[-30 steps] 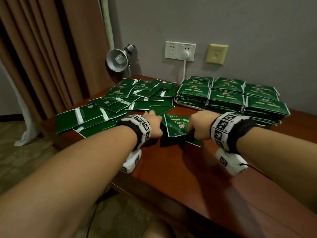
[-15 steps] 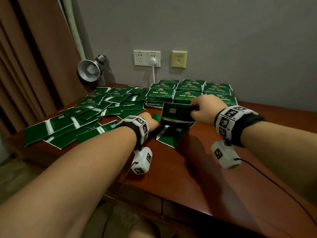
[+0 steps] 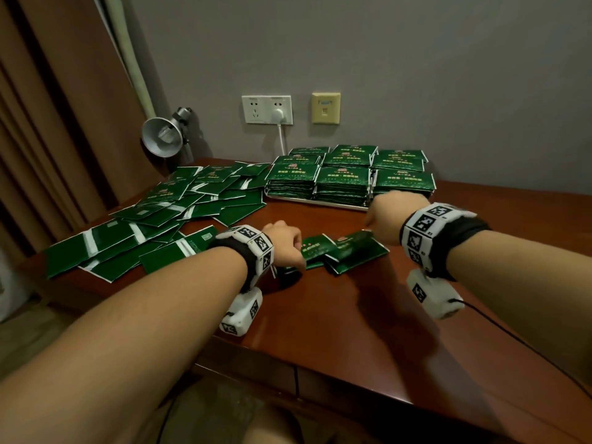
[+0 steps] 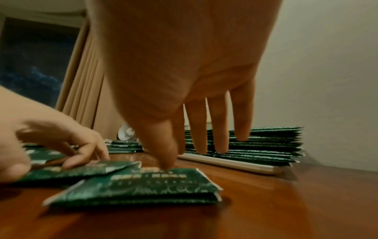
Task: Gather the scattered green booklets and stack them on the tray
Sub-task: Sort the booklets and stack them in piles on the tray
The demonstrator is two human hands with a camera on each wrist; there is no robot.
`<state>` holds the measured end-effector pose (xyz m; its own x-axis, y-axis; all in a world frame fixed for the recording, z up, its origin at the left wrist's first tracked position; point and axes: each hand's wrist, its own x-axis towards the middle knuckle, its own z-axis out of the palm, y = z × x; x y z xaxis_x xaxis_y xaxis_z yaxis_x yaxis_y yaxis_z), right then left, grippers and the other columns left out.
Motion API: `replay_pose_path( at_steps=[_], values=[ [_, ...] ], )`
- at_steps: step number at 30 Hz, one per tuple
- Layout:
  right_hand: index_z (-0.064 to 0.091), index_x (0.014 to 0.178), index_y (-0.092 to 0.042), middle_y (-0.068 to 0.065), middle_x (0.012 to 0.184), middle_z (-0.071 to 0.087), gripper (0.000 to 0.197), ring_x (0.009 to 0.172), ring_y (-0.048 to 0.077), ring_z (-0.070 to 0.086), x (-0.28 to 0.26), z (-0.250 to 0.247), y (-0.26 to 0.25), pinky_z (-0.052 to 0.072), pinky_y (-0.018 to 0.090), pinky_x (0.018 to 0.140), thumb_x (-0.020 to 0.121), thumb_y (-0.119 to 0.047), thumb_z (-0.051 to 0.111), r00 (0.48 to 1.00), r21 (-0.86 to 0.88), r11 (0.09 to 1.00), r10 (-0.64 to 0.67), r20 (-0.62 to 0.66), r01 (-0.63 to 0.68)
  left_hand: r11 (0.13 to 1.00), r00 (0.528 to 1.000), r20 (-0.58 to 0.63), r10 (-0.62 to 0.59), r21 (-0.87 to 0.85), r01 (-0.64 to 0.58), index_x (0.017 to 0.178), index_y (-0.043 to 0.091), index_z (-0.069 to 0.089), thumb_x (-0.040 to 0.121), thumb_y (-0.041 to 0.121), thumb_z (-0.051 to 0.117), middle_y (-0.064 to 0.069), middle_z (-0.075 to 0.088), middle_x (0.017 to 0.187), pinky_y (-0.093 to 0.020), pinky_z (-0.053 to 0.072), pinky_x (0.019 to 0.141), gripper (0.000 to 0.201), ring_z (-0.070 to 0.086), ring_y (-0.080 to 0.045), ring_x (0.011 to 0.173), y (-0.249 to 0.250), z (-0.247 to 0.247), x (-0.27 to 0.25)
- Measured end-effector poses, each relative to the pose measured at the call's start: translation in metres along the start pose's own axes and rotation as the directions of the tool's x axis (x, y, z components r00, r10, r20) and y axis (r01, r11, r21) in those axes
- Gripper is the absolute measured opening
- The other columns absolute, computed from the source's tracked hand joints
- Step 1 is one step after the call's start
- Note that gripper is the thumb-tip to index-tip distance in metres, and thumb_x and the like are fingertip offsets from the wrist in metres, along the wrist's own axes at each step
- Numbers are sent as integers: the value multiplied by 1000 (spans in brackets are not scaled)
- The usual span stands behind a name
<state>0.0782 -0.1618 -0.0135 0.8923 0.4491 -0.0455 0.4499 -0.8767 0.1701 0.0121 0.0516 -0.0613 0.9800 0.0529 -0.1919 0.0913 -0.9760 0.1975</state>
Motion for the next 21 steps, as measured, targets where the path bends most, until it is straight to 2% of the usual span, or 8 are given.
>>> replay_pose_path(
  at_steps=[3,5,8,12,14,16,19,21],
  values=[
    [68,112,-31,-3,97,69,37,90,24,67,1,17,0,56,31,67,77,-41,64,989,-70,993,-87,119,96,999,1000,-5,16,44,-16,85,26,53,68,60,74,-1,46,106,-33,41,77,44,45,-22,99,-1,10,1],
    [63,118,-32,-6,101,64,47,93,21,64,3,21,1,52,28,67,76,-52,67,984,-44,989,-135,120,141,997,1000,-28,14,73,-12,99,25,51,65,67,74,-1,47,111,-33,41,79,59,45,-21,104,-1,14,4],
    [53,128,-28,-5,116,60,66,105,19,58,8,25,-5,50,32,85,72,-56,73,960,44,966,-260,102,257,997,999,-38,2,76,1,132,21,42,64,65,76,-3,46,127,-37,42,94,88,43,-24,118,3,15,9],
    [44,137,-27,-2,125,55,84,118,22,49,19,35,-21,43,40,100,66,-59,76,933,60,950,-313,176,307,997,1000,-19,5,75,-4,141,20,39,70,57,76,-6,45,129,-37,40,98,89,40,-26,120,7,12,12],
    [42,138,-25,0,126,51,86,118,24,45,22,36,-26,43,39,97,67,-62,74,931,-4,958,-278,238,287,996,1000,20,-14,85,13,140,20,40,71,56,76,-8,44,127,-38,41,99,86,41,-28,119,8,12,14],
    [44,129,-23,1,120,50,81,113,23,43,21,37,-26,42,36,87,67,-68,70,941,-52,966,-233,245,253,996,998,45,-39,87,35,141,21,38,70,54,75,-8,41,125,-41,45,97,86,43,-29,116,9,12,15],
    [42,110,-20,2,108,54,68,102,22,49,17,43,-21,45,36,80,68,-66,71,957,18,977,-214,195,214,996,997,64,-54,80,49,139,20,34,70,49,75,-6,39,120,-38,52,81,86,52,-26,100,6,10,14],
    [35,104,-19,3,100,57,65,89,22,55,12,48,-17,48,35,73,71,-61,71,965,88,978,-202,169,190,995,996,70,-59,83,53,137,20,30,66,50,76,-5,43,115,-36,53,75,89,55,-24,94,3,8,14]
  ],
)
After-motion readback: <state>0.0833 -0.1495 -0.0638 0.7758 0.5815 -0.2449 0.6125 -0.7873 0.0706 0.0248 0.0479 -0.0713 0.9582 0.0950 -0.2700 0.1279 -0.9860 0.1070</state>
